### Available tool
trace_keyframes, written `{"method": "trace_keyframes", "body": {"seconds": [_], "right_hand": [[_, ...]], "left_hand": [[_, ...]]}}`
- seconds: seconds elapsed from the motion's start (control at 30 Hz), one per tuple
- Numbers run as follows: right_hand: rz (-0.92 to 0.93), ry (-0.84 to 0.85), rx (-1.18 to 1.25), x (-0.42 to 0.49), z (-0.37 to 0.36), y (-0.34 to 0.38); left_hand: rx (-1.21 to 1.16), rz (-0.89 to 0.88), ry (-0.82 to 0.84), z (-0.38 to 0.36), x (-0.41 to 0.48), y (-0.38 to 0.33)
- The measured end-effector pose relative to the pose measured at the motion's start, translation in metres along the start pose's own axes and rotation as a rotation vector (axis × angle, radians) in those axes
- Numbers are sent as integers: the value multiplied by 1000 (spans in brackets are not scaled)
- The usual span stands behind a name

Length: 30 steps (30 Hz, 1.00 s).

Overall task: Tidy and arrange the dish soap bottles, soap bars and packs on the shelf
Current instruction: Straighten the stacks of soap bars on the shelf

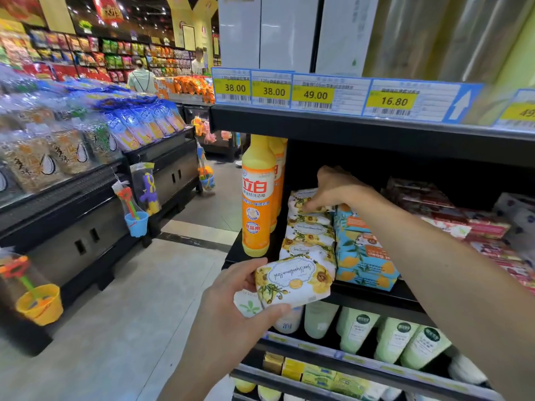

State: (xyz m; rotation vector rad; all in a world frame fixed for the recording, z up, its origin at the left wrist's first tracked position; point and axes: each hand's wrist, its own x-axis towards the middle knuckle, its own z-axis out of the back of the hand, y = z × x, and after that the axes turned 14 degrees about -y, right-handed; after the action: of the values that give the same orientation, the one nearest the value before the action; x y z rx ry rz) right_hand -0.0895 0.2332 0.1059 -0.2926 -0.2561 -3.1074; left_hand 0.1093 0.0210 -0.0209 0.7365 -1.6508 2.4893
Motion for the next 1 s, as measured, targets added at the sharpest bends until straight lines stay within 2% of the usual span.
{"method": "trace_keyframes", "body": {"seconds": [0.27,0.33,0.4,0.43,0.5,0.6,0.77,1.0], "right_hand": [[37,33,-104,1,-4,-7],[103,-50,-19,-16,7,-10],[225,-156,203,-49,21,-8],[293,-166,308,-69,28,-6],[412,-85,388,-109,38,-4],[516,26,283,-149,37,-2],[555,-51,155,-169,20,-10],[536,-43,94,-179,28,-9]], "left_hand": [[-34,5,10,-3,9,4],[-41,3,20,-4,11,3],[-48,3,29,-4,14,2],[-52,1,31,-5,15,1],[-54,-13,36,-6,18,-1],[-57,-44,47,-8,21,-3],[-61,-90,105,-10,20,-6],[-85,-146,155,-10,22,-14]]}}
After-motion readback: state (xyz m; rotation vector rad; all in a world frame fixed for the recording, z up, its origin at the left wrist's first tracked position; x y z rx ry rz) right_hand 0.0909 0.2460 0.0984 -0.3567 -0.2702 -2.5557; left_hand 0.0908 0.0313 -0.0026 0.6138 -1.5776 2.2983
